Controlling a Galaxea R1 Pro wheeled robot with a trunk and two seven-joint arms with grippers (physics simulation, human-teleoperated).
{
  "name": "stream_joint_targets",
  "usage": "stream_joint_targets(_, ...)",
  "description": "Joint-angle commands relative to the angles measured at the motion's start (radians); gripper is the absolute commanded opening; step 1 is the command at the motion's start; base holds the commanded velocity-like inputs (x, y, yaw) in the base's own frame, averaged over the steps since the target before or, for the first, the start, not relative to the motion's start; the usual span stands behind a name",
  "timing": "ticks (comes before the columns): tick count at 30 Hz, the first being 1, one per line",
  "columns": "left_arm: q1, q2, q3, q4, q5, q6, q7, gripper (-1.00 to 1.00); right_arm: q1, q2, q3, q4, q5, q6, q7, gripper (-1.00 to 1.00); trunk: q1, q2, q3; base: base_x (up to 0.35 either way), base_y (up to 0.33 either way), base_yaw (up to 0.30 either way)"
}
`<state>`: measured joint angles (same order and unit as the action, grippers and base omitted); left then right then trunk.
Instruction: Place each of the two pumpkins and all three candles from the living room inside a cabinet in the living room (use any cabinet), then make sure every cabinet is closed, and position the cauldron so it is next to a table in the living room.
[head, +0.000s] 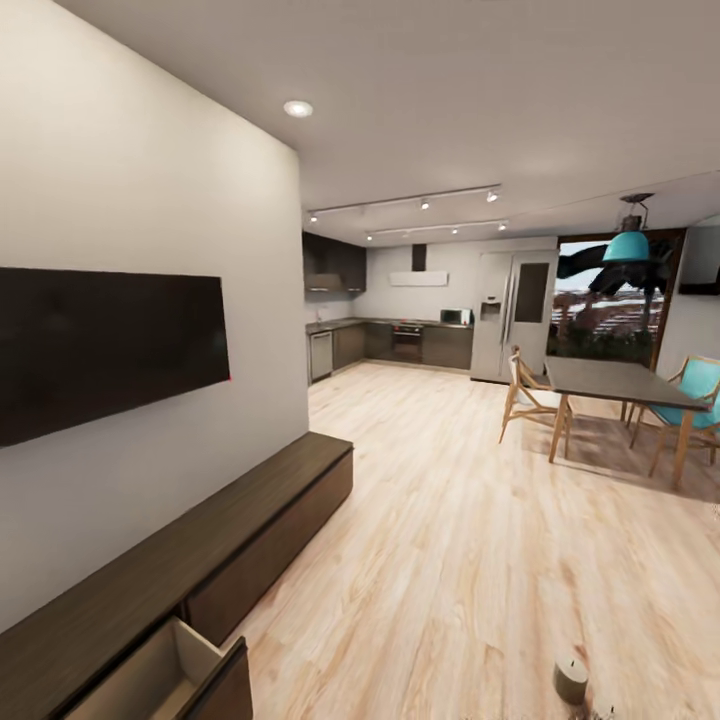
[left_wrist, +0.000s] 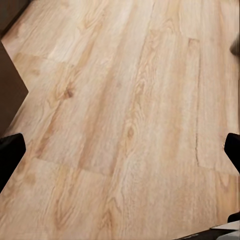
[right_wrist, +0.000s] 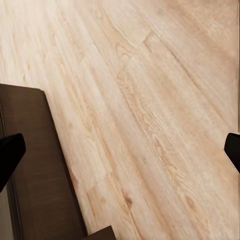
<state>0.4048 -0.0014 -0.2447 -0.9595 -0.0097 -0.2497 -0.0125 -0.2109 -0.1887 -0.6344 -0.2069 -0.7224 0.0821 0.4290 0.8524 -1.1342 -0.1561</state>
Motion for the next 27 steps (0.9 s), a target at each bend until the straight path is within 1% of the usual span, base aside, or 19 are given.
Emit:
stream_joint_targets(1,0.0,0.0,0.001,-0.001,-0.001,-0.002,-0.001,1.0,-0.001,0.0,-0.004,0.001,-0.009,0.008,0.004,1.0,0.0,-0.001,0.0,0.0,0.0,-0.253)
stream_joint_targets(23,0.0,0.0,0.0,-0.001,-0.002,-0.002,-0.001,1.0,-0.001,0.0,-0.003,0.006,-0.009,0.008,0.002,1.0,0.0,-0.001,0.02,0.0,0.0,-0.253)
stream_joint_targets(27,0.0,0.0,0.0,-0.001,-0.003,-0.002,-0.001,1.0,-0.001,0.0,-0.004,0.006,-0.01,0.008,0.002,1.0,0.0,-0.001,0.022,0.0,0.0,-0.163)
